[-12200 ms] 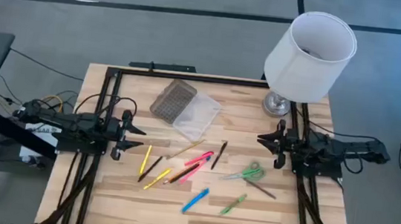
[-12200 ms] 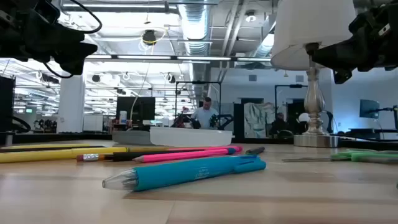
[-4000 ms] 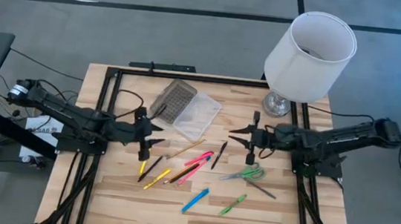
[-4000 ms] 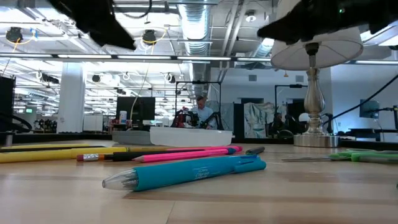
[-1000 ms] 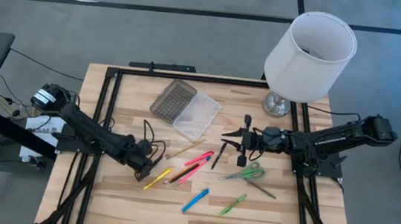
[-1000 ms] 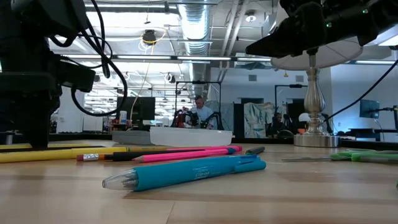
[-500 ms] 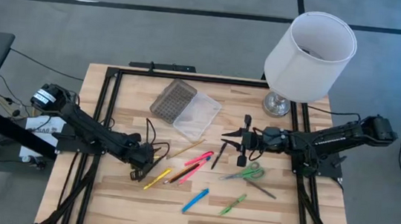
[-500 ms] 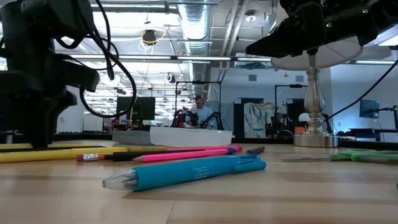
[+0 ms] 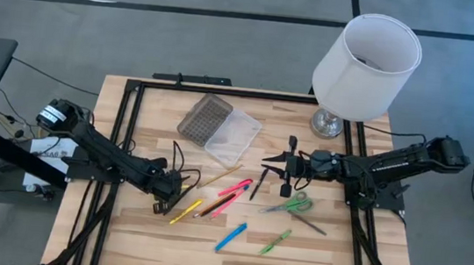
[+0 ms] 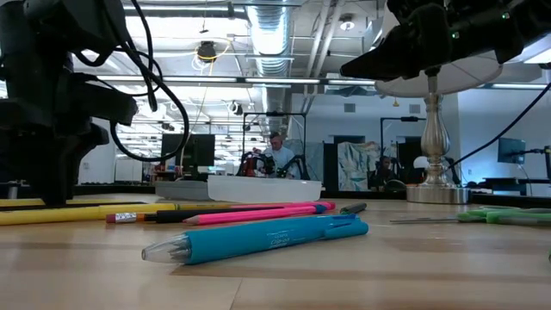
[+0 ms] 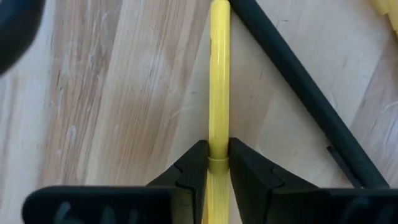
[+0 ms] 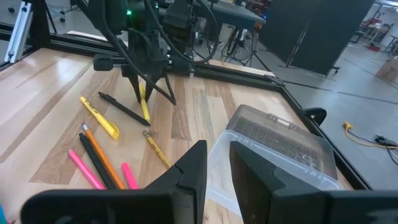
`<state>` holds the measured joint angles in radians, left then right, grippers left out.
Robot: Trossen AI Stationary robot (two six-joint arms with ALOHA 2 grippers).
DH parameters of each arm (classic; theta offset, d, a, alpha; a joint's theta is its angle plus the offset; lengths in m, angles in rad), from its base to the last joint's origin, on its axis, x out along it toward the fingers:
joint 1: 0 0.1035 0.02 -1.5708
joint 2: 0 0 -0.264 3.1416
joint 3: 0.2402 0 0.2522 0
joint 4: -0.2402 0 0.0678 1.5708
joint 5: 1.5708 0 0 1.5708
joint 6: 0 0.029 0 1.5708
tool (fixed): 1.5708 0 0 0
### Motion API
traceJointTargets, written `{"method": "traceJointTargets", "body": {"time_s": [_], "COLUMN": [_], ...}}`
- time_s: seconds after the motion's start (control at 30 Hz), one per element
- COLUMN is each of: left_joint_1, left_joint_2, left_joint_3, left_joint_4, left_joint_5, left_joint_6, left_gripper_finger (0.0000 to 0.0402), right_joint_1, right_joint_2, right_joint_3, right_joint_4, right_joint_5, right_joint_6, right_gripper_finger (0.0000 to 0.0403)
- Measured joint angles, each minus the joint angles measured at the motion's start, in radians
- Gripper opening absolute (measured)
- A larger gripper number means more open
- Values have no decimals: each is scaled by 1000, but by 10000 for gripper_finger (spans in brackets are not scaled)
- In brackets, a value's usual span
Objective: Pick & place school supplies into a supply box
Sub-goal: Put the yellow pen into the supply box
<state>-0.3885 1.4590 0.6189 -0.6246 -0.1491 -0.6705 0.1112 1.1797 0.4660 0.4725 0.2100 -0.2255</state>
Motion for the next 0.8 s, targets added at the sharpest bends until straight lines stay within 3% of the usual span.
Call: {"method": "traceJointTargets", "body": {"time_s": [0.3,0.8], "left_joint_1": [0,0], "left_joint_2": [0,0], "left_joint_3": [0,-1], "left_joint_4": [6,10], "left_joint_5": [14,-11], "left_joint_6": [0,-31], "left_gripper_finger": [34,47], "right_joint_1": [0,0], "right_joint_2": [0,0], "right_joint_3": [0,0], "right_joint_4": [0,0], "right_joint_5": [0,0], "right_joint_6": [1,1], "right_gripper_finger": [66,66]}}
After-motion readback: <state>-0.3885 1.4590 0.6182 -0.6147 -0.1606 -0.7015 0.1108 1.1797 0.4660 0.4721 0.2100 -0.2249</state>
